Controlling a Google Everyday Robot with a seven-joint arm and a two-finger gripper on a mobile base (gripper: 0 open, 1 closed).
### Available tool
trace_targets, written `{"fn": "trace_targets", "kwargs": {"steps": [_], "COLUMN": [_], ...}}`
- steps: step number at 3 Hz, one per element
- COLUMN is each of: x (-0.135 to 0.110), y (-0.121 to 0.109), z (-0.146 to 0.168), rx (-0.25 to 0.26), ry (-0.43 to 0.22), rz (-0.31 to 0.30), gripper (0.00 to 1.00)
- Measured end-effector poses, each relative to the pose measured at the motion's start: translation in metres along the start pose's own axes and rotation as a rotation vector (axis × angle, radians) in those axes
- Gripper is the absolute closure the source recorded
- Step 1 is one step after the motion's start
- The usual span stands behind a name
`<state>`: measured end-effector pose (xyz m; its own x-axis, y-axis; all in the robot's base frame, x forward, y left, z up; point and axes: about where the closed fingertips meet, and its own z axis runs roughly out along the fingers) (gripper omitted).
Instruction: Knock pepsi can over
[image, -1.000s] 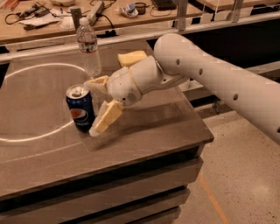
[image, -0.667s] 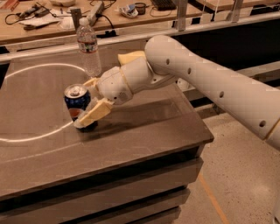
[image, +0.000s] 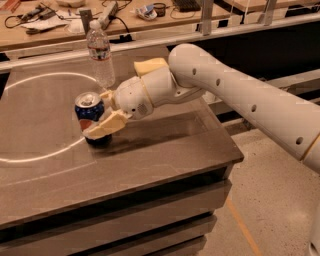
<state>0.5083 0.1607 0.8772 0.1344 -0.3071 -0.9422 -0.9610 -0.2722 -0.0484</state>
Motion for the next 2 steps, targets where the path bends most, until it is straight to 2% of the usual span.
{"fn": "trace_targets", "kwargs": {"steps": [1, 2], "x": [-0.004, -0.011], "y": [-0.003, -0.004], "z": [-0.034, -0.069], "rx": [0.034, 0.04], "ry": [-0.035, -0.014], "rz": [0.114, 0.218], "gripper": [1.0, 1.0]}}
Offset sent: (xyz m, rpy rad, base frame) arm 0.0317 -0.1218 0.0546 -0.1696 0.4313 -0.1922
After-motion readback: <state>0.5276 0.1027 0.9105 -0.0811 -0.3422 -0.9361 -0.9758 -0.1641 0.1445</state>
